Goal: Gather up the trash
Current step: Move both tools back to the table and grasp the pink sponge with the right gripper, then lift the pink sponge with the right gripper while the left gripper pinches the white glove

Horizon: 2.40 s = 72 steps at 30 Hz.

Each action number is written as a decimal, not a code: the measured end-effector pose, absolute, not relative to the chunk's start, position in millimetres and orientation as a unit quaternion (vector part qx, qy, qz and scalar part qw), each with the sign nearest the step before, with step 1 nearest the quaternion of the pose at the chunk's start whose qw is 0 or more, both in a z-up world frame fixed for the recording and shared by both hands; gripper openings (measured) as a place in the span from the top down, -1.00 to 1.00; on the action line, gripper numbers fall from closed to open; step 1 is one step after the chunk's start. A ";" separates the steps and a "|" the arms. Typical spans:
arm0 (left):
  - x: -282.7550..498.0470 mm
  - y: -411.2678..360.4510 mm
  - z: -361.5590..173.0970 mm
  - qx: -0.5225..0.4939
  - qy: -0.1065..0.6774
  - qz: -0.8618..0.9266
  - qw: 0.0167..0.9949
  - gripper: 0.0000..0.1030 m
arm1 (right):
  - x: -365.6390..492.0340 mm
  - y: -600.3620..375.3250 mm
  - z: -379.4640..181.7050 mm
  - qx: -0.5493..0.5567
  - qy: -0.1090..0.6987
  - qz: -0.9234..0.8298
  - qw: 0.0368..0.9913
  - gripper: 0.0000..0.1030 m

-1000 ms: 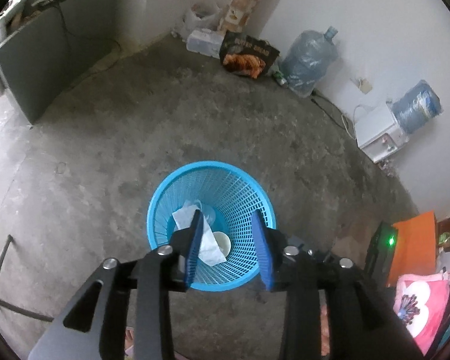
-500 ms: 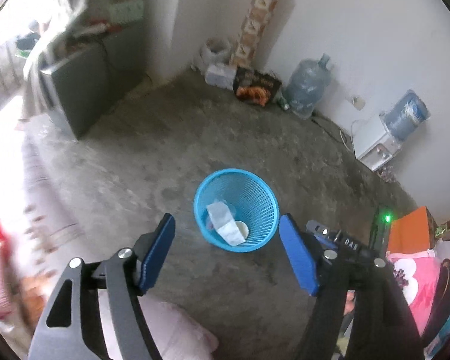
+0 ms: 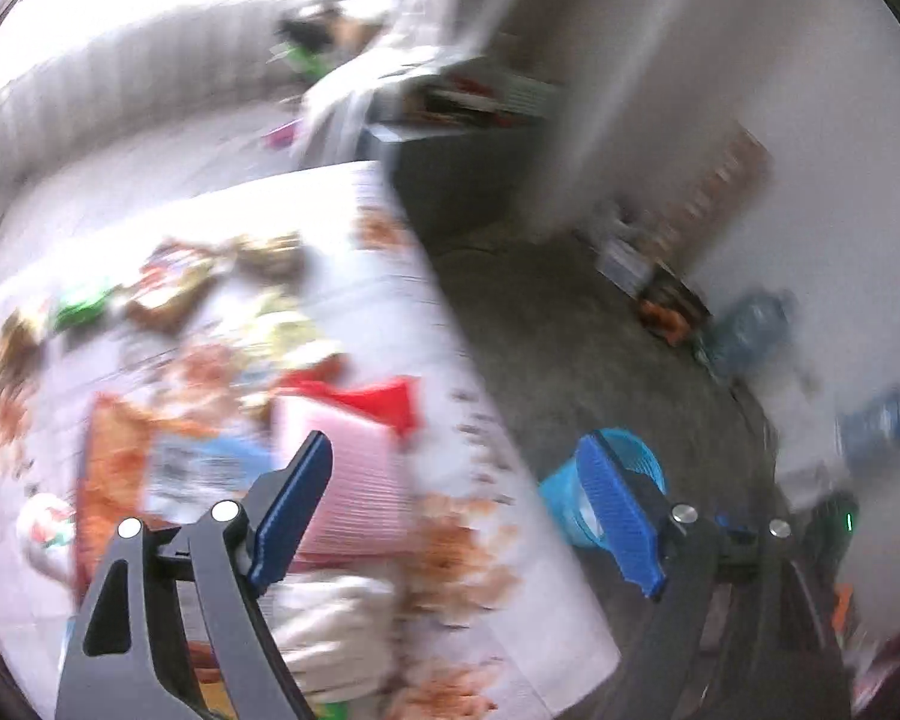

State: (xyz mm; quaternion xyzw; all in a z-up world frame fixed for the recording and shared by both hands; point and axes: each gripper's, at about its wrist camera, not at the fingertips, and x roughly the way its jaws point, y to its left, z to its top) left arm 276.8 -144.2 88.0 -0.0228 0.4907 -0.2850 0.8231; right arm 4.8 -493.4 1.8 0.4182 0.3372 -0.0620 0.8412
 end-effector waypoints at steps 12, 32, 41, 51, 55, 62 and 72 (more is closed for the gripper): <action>305.1 -60.6 62.1 -0.115 0.484 -0.260 0.827 -0.58 | 155.2 -352.1 26.1 0.372 0.416 0.093 0.825 -0.76; 159.6 -48.2 4.1 0.013 0.396 -0.331 0.856 -0.55 | 278.3 -275.4 2.8 0.278 0.556 0.096 0.777 -0.77; 143.2 -79.4 -47.6 0.085 0.391 -0.261 0.879 -0.42 | 286.7 -266.6 2.0 0.275 0.574 0.084 0.766 -0.77; 132.0 -102.2 -65.2 0.173 0.347 -0.226 0.894 -0.01 | 286.9 -265.5 -6.7 0.272 0.589 0.082 0.756 -0.75; 130.3 -101.3 -65.9 0.174 0.343 -0.226 0.895 0.31 | 282.7 -265.8 -5.4 0.264 0.588 0.086 0.760 -0.60; 123.5 -96.5 -63.1 0.159 0.339 -0.236 0.896 0.83 | 270.9 -276.2 -0.1 0.271 0.578 0.087 0.765 -0.54; 97.4 -86.2 -42.1 0.149 0.288 -0.258 0.910 0.88 | 248.3 -287.8 13.9 0.279 0.558 0.101 0.775 -0.53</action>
